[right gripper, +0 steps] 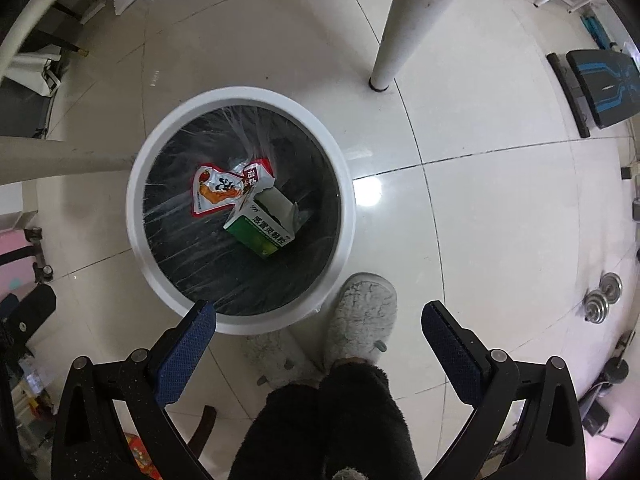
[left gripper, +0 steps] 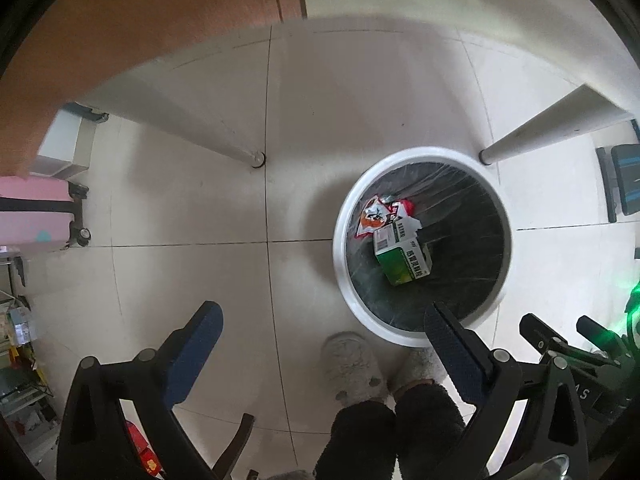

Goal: Collect trash
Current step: 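Carry both items over the white bin and open both tools to drop them, then grasp the white toothpaste box with the left tool while the right tool grasps the foil blister pack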

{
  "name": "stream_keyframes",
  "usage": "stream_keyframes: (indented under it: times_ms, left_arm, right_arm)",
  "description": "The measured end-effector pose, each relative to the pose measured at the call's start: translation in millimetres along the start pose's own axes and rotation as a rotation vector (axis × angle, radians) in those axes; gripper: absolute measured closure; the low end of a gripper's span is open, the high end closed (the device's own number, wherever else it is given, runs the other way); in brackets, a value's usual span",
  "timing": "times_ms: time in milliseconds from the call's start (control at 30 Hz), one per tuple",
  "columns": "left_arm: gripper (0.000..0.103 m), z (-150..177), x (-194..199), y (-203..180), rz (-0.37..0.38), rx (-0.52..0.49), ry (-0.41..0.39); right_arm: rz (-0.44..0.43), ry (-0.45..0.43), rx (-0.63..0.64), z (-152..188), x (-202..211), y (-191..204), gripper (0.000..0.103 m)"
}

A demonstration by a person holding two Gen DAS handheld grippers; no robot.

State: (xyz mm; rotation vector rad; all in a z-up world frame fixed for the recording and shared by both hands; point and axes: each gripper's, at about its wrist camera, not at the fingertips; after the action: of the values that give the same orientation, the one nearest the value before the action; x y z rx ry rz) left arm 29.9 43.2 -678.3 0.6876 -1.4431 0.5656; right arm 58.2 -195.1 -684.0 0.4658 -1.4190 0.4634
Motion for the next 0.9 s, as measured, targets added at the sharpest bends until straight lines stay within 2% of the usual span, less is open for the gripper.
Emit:
stream_keyframes:
  times_ms: [367,733,900]
  left_arm:
    - [0.0,17,65,5,0.029,0.019,-0.014]
    - [0.0,50,183,25,0.058,0.005,-0.023]
    - [0.0,62,238,35,0.072,0.001,-0.061]
  right_arm:
    - [0.016,-0.056,0.057,14,82,14,0.0]
    - [0.014,-0.094,0.103,54,216,27,0.0]
    - [-0.008,-0.107,0.103,76,283,36,0.0]
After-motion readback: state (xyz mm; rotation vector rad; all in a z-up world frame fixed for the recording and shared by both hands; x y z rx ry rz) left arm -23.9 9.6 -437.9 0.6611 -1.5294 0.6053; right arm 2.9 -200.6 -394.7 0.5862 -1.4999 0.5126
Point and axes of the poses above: each gripper's, at about its wrist camera, not at the fingertips, and x roughly against the way its jaws point, y to its left, z to its underside, and after that the axes turned 14 degrees about x, right-handed
